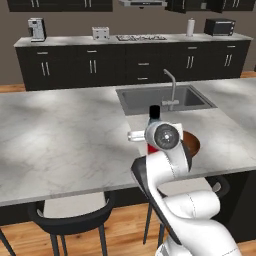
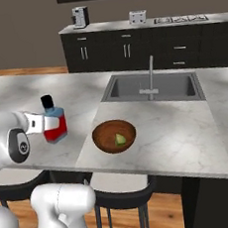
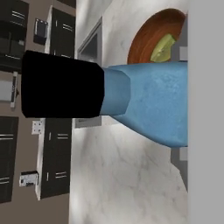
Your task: There is a bowl on the dining counter. Grab a lemon wedge from the fridge and place it in the bowl. Then get the liquor bottle and glass cup from the cabinet and place them next to the bowl.
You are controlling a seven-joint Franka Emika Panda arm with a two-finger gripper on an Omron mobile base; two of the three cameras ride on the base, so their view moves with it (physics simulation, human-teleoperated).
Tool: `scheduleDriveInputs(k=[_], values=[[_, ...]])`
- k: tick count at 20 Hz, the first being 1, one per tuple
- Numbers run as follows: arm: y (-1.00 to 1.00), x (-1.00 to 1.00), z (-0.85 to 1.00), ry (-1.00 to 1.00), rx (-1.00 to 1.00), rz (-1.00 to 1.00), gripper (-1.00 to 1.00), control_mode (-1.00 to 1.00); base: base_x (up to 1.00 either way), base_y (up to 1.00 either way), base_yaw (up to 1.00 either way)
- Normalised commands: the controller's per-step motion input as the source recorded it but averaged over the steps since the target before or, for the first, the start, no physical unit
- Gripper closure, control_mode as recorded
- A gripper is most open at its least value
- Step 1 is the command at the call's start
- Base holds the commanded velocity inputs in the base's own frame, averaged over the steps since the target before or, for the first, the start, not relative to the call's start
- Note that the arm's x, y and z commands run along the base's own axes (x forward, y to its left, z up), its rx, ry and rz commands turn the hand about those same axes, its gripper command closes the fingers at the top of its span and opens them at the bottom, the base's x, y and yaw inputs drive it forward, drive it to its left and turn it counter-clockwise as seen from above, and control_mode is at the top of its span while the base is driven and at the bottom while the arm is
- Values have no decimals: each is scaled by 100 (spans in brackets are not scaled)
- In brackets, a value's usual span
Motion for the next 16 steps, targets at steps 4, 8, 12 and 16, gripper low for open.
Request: scheduleDriveInputs(k=[4,8,12,16], values=[[0,68,-52,0,0,-11,100,-100,0,0,0],[0,67,-46,0,-1,-13,100,-100,0,0,0],[0,59,-33,0,0,-11,100,-100,0,0,0],[-1,54,-32,0,0,-10,100,-100,0,0,0]])
